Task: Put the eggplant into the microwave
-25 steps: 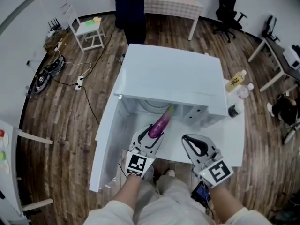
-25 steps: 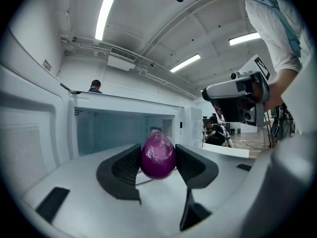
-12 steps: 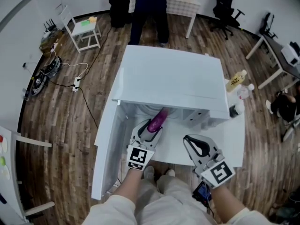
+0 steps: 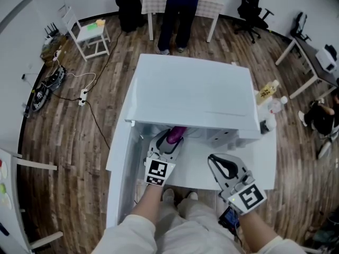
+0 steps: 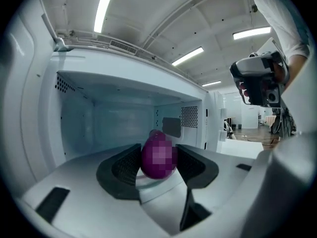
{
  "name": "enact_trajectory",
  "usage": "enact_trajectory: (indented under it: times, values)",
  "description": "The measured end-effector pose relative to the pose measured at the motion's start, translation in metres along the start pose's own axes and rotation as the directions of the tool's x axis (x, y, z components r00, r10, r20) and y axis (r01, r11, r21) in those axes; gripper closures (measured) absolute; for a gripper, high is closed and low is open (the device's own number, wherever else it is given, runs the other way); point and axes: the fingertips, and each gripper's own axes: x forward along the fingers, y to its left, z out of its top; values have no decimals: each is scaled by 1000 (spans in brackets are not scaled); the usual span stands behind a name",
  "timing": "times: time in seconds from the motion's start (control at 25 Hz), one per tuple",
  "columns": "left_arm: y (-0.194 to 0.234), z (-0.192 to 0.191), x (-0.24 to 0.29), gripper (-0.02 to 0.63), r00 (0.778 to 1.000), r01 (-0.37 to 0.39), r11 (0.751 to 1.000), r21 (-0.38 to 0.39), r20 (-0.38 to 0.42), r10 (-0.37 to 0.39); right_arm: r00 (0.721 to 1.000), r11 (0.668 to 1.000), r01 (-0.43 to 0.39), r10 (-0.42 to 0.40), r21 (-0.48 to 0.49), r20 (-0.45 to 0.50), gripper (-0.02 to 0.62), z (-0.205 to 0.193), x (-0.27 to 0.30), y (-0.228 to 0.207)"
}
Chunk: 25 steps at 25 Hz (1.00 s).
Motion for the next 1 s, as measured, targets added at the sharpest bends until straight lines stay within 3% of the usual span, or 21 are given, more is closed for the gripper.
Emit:
enact_trajectory:
  times: [1.0]
  values:
    - [30, -32, 42, 390, 990, -32, 999, -11, -140, 30, 1000, 1000, -6, 7, 16, -19, 558, -4, 17, 8]
